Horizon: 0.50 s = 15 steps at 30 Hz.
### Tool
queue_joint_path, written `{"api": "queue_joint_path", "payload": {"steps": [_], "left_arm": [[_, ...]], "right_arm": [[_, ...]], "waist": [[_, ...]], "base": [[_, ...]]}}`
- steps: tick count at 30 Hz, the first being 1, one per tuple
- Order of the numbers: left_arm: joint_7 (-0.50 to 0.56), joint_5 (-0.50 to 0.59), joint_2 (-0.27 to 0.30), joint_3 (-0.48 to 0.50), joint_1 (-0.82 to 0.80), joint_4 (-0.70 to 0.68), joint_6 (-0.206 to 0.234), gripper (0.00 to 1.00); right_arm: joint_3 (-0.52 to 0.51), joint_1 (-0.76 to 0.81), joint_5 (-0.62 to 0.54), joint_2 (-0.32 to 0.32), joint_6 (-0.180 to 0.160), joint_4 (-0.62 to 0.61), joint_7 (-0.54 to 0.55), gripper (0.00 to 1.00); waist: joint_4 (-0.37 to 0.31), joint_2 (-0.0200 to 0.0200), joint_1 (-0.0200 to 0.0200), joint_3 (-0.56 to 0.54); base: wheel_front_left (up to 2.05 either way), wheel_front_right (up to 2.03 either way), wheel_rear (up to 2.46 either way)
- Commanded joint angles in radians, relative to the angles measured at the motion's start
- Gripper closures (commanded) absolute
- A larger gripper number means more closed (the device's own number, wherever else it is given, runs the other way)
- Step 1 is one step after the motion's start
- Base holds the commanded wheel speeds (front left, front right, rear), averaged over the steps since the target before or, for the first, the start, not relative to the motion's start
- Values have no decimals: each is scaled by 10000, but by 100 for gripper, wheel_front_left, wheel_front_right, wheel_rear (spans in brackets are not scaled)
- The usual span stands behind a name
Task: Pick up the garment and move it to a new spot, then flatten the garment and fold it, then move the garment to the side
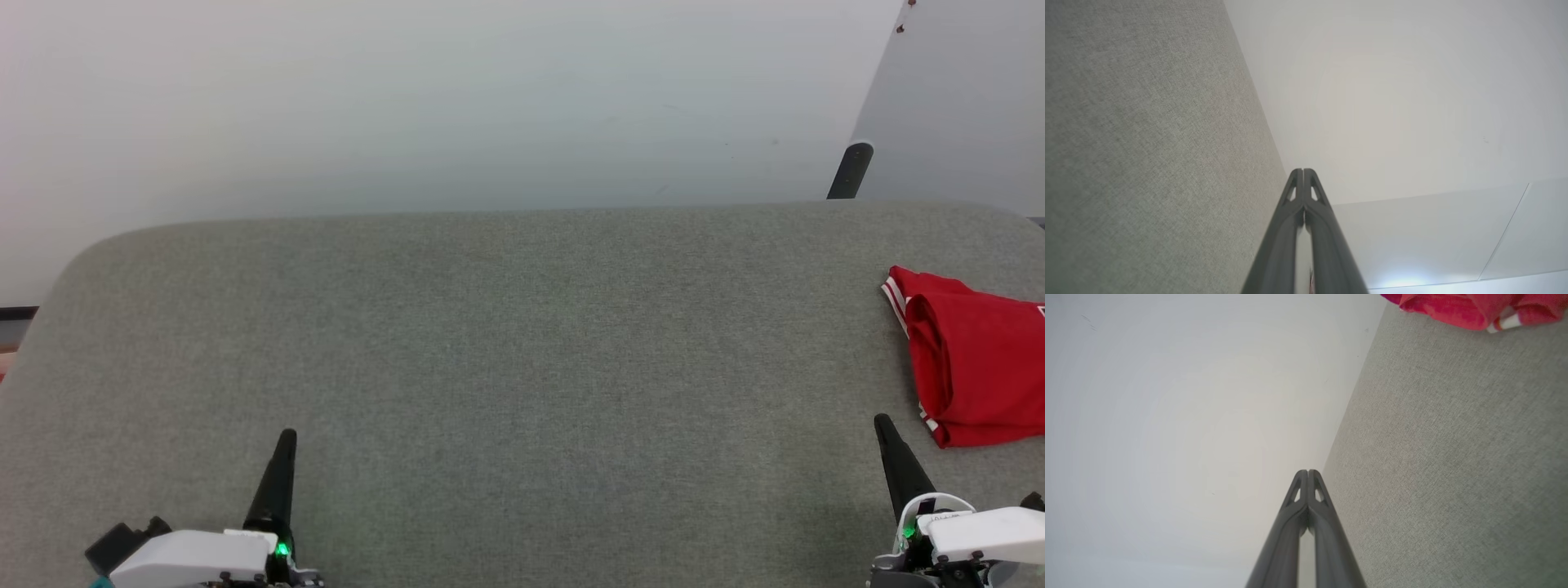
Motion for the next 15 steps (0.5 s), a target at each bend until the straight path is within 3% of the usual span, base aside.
{"api": "queue_joint_path", "payload": {"steps": [1, 15], "left_arm": [[65, -230, -17, 42, -187, -25, -27, 100], [353, -1100, -127, 77, -386, 56, -31, 100]], "right_arm": [[-78, -142, 252, 54, -4, -98, 67, 100], [-274, -233, 1185, 213, -5, -170, 263, 100]], "waist": [[2, -1, 0, 12], [13, -1, 0, 88]], "base": [[0, 0, 0], [0, 0, 0]]}}
